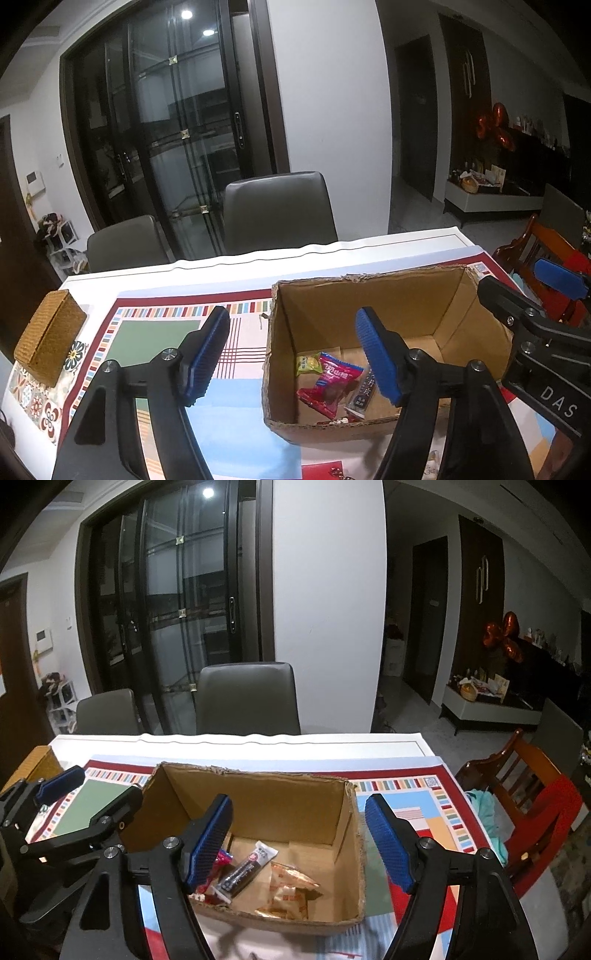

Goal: Organize snacks
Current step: 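Withdraw both open tools from the box toward the remaining snacks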

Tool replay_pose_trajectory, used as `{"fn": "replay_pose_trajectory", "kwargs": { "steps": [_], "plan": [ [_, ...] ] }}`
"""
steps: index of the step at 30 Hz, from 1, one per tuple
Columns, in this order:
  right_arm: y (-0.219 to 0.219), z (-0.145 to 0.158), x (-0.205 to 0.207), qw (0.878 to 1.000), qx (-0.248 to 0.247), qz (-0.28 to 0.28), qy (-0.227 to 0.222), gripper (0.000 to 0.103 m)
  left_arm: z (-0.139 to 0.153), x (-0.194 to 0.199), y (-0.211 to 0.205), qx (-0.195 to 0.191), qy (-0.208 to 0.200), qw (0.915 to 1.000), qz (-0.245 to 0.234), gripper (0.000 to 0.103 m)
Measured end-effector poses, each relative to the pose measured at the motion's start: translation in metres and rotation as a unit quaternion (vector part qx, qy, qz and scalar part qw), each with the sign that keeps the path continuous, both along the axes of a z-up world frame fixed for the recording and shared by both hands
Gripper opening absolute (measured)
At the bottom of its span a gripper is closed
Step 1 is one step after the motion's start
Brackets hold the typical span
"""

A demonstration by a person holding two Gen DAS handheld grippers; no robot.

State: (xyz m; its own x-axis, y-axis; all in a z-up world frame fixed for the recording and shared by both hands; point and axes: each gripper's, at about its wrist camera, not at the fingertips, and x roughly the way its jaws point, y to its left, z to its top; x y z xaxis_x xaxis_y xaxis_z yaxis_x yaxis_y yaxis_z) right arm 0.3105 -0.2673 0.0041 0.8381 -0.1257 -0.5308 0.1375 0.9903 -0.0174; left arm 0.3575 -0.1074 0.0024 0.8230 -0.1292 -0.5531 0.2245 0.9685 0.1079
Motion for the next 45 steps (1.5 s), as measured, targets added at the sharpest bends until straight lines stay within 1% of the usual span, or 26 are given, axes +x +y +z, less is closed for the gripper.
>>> {"fn": "replay_pose_trajectory", "kwargs": {
  "steps": [14,25,35,45],
  "plan": [
    [-0.011,0.012,-0.021,1.000,-0.005,-0.021,-0.015,0.075,0.010,-0.018,-0.006,-0.008,-0.008,0.9999,-0.012,0.070],
    [-0.023,0.012,-0.044,0.999,-0.011,-0.045,-0.016,0.075,0.007,-0.038,-0.016,-0.005,-0.010,0.9994,-0.032,0.071],
    [-0.034,0.004,-0.066,0.998,-0.003,-0.063,-0.004,0.075,0.007,-0.057,-0.026,0.000,-0.017,0.9985,-0.052,0.071],
    [-0.040,-0.014,-0.090,0.997,0.002,-0.080,0.016,0.075,-0.005,-0.074,-0.035,0.006,-0.006,0.9976,-0.069,0.071]
  ]
}}
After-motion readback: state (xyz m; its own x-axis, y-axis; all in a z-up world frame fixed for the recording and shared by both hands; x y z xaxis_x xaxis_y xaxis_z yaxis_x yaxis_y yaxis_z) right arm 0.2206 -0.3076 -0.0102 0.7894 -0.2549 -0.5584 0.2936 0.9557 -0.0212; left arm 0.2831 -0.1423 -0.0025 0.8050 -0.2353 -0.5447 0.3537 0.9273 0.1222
